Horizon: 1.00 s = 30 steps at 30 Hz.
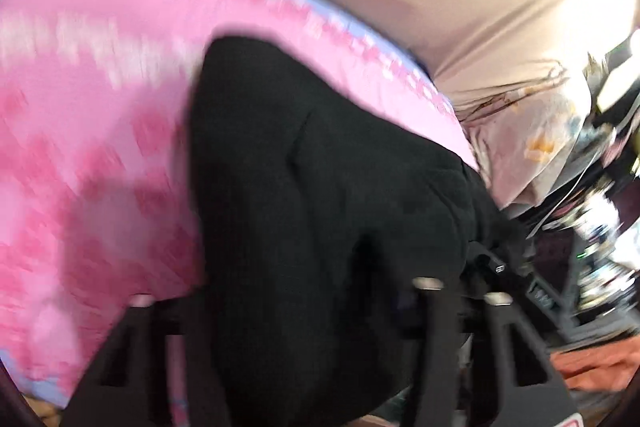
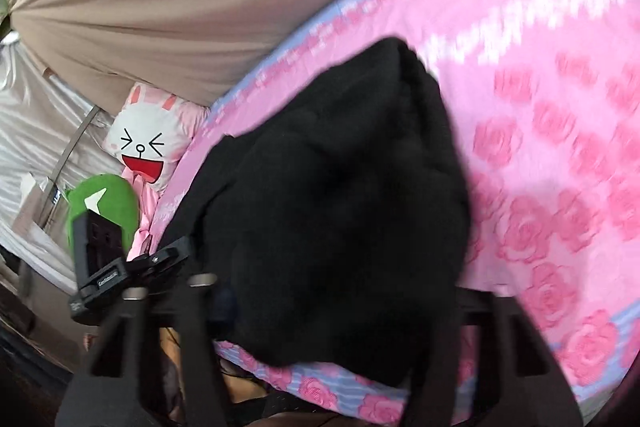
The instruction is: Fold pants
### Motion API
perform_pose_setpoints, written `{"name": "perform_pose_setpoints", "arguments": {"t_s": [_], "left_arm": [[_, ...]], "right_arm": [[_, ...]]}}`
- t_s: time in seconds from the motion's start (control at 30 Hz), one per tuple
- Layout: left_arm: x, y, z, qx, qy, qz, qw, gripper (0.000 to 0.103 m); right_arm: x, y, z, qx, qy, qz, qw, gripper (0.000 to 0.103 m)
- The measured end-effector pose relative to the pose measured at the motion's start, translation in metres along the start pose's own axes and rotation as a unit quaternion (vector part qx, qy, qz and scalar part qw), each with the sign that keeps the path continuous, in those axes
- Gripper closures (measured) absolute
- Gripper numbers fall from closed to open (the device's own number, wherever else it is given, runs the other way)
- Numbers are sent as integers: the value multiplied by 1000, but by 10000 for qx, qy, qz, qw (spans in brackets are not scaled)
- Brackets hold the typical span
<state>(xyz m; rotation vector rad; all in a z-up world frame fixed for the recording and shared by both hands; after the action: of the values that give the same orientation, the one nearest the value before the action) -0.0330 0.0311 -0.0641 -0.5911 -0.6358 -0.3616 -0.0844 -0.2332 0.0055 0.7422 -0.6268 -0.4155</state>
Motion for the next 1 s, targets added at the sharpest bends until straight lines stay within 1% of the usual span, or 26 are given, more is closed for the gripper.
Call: {"name": "perform_pose_setpoints", "arguments": {"t_s": [0.03, 0.07, 0.13, 0.2, 0.27, 0.33, 0.4, 0.43, 0.5, 0.57, 0.6, 0.63, 0.73, 0.77, 0.83, 0.87, 0.9, 0.97, 1.0], "left_arm": [[4, -7, 11, -2, -98, -166, 9998, 74], [9, -19, 26, -79, -213, -332, 9992, 74], [19, -38, 51, -53, -431, -666, 9968, 74], [30, -62, 81, 2, -684, -1031, 9923, 74], [45, -84, 112, 34, -1000, -1371, 9855, 74], [57, -104, 139, 78, -1266, -1645, 9782, 74], [73, -127, 170, 122, -1596, -1928, 9681, 74], [82, -140, 189, 159, -1828, -2125, 9598, 74], [95, -160, 213, 228, -2169, -2373, 9466, 74], [110, -179, 245, 252, -2601, -2593, 9298, 74], [113, -185, 256, 267, -2748, -2666, 9234, 74], [120, -195, 272, 296, -2997, -2767, 9126, 74], [131, -214, 303, 410, -3486, -3007, 8868, 73], [137, -220, 315, 438, -3668, -3064, 8773, 73], [143, -228, 330, 480, -3901, -3165, 8634, 73], [149, -231, 339, 518, -4047, -3210, 8547, 73], [154, -233, 343, 553, -4128, -3242, 8494, 73], [165, -236, 351, 609, -4279, -3305, 8390, 72], [175, -237, 353, 647, -4335, -3320, 8353, 72]], "right_arm": [[1, 9, 10, 18, -97, 120, 9999, 61], [2, 17, 21, 46, -198, 263, 9994, 62], [4, 40, 49, 196, -420, 544, 9974, 62], [8, 60, 75, 329, -673, 802, 9940, 62], [14, 85, 104, 495, -969, 1044, 9886, 62], [22, 114, 133, 668, -1296, 1319, 9805, 61], [29, 138, 158, 815, -1596, 1561, 9714, 61], [33, 153, 175, 909, -1800, 1725, 9641, 61], [40, 174, 204, 1077, -2133, 1984, 9506, 60], [47, 200, 230, 1243, -2484, 2244, 9341, 59], [50, 214, 244, 1337, -2663, 2382, 9244, 59], [52, 223, 252, 1405, -2774, 2468, 9178, 59], [60, 253, 281, 1654, -3151, 2772, 8925, 57], [62, 261, 287, 1708, -3226, 2838, 8867, 56], [68, 278, 299, 1816, -3423, 3005, 8715, 54], [71, 284, 303, 1857, -3476, 3054, 8668, 54], [76, 292, 306, 1911, -3547, 3122, 8604, 53], [87, 301, 308, 1980, -3590, 3187, 8546, 50], [95, 305, 306, 2006, -3595, 3203, 8532, 49]]}}
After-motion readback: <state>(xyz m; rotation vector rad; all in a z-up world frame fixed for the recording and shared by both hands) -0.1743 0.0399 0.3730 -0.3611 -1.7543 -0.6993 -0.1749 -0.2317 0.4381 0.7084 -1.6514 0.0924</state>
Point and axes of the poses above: each gripper's, at about its wrist camera, not at the fingertips, and z roughly against the way its jaws point, y to its left, x to its top, the point moved 8 cm from there along -z, roughly the way its jaws point, and after that the axes turned 13 degrees about -z, right-handed, at the moved point
